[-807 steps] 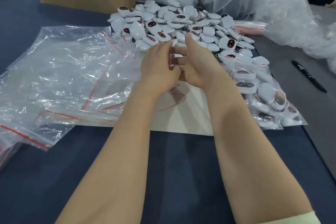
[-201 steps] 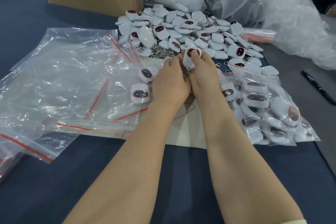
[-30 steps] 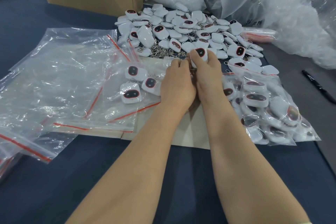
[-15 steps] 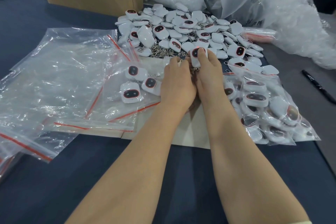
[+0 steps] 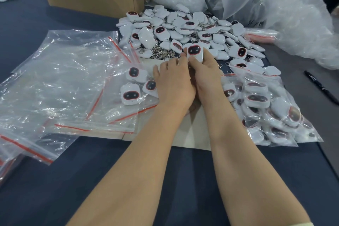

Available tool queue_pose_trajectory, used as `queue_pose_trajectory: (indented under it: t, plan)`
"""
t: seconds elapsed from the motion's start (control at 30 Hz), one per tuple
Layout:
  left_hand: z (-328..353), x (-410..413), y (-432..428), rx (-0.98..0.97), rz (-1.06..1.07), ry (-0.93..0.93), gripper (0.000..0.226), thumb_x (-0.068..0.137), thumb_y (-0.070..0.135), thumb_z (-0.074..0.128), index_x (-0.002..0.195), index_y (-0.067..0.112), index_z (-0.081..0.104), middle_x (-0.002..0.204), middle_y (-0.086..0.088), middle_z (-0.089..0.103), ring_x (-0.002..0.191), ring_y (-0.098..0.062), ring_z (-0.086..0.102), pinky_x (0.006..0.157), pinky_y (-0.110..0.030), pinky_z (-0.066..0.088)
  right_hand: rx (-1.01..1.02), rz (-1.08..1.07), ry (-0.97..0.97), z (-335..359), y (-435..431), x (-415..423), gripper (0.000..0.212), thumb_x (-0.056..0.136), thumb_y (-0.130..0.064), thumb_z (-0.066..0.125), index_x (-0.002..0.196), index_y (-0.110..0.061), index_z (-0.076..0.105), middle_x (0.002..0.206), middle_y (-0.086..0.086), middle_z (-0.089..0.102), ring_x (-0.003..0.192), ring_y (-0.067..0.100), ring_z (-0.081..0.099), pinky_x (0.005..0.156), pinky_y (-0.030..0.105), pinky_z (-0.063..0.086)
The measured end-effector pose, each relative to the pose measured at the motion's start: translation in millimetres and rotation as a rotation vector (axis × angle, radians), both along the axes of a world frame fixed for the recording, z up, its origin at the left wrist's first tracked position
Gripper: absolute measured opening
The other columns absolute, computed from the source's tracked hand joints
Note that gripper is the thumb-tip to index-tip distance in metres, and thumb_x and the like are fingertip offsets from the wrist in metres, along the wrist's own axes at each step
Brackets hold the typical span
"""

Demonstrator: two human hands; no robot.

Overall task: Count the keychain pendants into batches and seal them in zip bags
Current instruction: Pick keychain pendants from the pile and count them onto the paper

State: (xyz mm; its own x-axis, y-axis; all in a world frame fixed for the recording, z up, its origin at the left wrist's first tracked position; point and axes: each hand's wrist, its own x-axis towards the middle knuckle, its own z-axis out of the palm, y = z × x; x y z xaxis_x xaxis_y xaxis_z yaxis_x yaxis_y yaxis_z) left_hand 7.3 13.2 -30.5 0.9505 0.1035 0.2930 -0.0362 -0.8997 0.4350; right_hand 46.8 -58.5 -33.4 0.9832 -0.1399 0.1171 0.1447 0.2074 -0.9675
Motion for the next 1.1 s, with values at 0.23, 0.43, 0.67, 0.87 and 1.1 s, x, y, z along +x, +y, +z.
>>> queue_pose_trajectory:
  t: [0.23,0.43,0.67,0.87,1.1]
  plan:
    - [-2.0,0.3,5.3,0.011,0.115,-0.004,0.045,0.08,0.019,0.058,0.123,0.018,0.045,0.122,-0.007,0.054,0.115,-0.032,0.045,0.092,-0.041,0.027,0.16,-0.042,0.113,4.8,6.3,-1.6,0.028,0.096,0.0,0.049,0.124,0.003,0.043,0.094,0.015,0.067,0.073,0.013,0.068,0.061,0.024,0.055]
    - [5.5,4.0,18.1,-0.2,0.13,-0.013,0.03,0.086,0.028,0.052,0.115,0.018,0.05,0.102,-0.003,0.067,0.107,-0.029,0.056,0.091,-0.039,0.025,-0.273,-0.048,0.14,18.1,-2.5,-7.5,0.015,0.089,-0.012,0.065,0.095,-0.008,0.051,0.081,0.003,0.051,0.05,0.005,0.063,0.058,0.02,0.053]
    - [15.4,0.7,21.1,-0.512,0.156,-0.129,0.017,0.085,0.025,0.054,0.102,0.024,0.055,0.076,0.012,0.055,0.088,-0.017,0.055,0.089,-0.032,0.029,-0.72,0.102,0.188,40.1,-6.0,-18.1,0.011,0.085,-0.011,0.064,0.096,-0.011,0.062,0.059,-0.002,0.058,0.043,0.007,0.05,0.042,0.015,0.039]
    - [19.7,-3.2,15.9,-0.641,0.065,-0.304,0.017,0.083,0.015,0.055,0.099,0.016,0.06,0.079,0.009,0.055,0.075,-0.012,0.049,0.087,-0.039,0.045,-0.423,0.245,0.197,45.7,-1.8,-19.4,0.018,0.088,0.003,0.055,0.101,-0.006,0.064,0.08,0.01,0.066,0.054,0.006,0.061,0.056,0.017,0.052]
    - [20.3,-8.0,13.4,-0.649,-0.011,-0.461,0.017,0.08,0.013,0.052,0.093,0.01,0.062,0.079,0.0,0.06,0.076,-0.019,0.056,0.074,-0.036,0.047,-0.519,0.574,0.26,39.3,-6.3,-23.3,0.031,0.095,0.002,0.042,0.081,-0.01,0.066,0.076,0.013,0.062,0.071,0.023,0.059,0.067,0.032,0.053]
